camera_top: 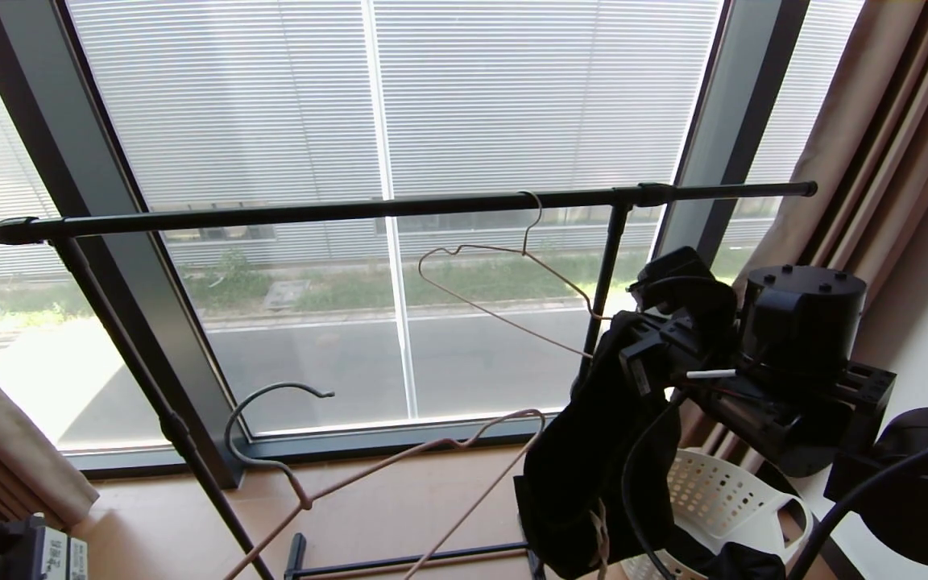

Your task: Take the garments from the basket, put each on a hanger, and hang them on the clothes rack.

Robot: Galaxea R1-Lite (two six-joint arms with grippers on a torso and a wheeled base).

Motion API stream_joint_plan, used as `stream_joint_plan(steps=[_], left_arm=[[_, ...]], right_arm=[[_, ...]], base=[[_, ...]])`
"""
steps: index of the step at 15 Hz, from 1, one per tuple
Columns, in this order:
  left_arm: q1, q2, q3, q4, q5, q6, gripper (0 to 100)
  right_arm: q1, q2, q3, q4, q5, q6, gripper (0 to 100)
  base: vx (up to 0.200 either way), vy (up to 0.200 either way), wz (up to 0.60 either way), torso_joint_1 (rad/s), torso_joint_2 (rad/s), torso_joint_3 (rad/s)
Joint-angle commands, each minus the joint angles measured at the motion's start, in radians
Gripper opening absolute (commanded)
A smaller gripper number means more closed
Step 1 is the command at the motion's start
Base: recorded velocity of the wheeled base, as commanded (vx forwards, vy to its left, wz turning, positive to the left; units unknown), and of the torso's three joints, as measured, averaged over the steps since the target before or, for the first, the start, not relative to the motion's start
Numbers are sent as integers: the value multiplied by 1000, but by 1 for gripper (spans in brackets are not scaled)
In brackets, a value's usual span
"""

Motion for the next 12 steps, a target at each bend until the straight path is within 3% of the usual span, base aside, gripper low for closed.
stream_joint_plan(steps=[1, 7, 8, 12], left_arm=[[-8, 80, -12, -37, -1, 0, 0], [-17, 332, -13, -277, -1, 6, 0], [-17, 373, -15, -314, -1, 35, 0], [-14, 427, -33, -345, 1, 54, 0]], right_arm=[[8, 10, -3, 0, -1, -1, 0], [46, -4, -1, 3, -6, -1, 0], [65, -8, -1, 8, -7, -1, 0], [95, -8, -1, 8, -29, -1, 0]], base=[[0, 0, 0, 0, 0, 0], [0, 0, 0, 0, 0, 0], [0, 0, 0, 0, 0, 0], [0, 0, 0, 0, 0, 0]])
